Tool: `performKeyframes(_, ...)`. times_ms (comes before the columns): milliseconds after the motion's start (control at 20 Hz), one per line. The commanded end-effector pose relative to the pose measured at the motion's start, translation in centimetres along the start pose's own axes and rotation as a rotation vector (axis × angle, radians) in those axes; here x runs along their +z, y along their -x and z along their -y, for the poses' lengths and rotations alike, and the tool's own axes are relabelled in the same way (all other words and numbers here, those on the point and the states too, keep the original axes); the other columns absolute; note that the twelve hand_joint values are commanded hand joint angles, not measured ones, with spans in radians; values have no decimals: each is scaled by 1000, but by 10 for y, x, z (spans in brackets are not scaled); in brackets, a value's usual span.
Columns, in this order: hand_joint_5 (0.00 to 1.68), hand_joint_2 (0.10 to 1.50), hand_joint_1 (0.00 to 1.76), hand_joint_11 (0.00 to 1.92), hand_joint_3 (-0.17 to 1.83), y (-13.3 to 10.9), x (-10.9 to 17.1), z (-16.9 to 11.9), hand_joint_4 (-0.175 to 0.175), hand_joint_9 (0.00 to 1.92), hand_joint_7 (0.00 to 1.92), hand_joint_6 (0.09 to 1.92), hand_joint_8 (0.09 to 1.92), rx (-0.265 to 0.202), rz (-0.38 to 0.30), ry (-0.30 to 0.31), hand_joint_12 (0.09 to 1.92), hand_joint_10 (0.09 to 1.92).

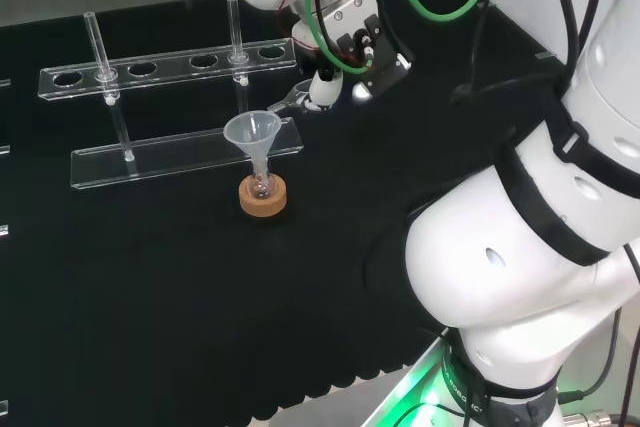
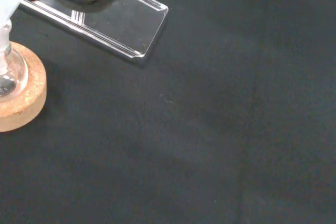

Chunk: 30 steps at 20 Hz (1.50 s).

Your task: Pour all the NaCl from the weighing funnel into the round-bottom flask.

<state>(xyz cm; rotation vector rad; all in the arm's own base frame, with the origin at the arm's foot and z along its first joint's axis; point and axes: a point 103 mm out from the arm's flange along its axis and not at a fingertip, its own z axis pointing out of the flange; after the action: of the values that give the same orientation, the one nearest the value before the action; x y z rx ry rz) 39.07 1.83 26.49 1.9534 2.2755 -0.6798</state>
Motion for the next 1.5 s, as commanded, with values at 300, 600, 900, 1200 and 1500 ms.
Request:
performKeyframes(300, 1249, 713, 1108, 925, 568, -7, -9, -1, 175, 1156, 749, 683, 628, -5, 49, -8, 948, 229)
performKeyframes(600, 1250, 712, 1108, 925, 569, -9, -14, 1, 175, 1158, 750, 680, 628, 8, 63, -31, 948, 225)
performKeyframes(900, 1251, 711, 1108, 923, 570, -7, -18, 1, 175, 1159, 750, 678, 627, 9, 85, -39, 947, 222)
performKeyframes(1200, 1252, 711, 1109, 923, 570, -7, -19, 0, 175, 1160, 750, 676, 626, 8, 118, -60, 947, 218)
performKeyframes(1500, 1253, 710, 1109, 922, 571, -18, -24, -1, 175, 1161, 750, 675, 626, -1, 155, -62, 946, 215)
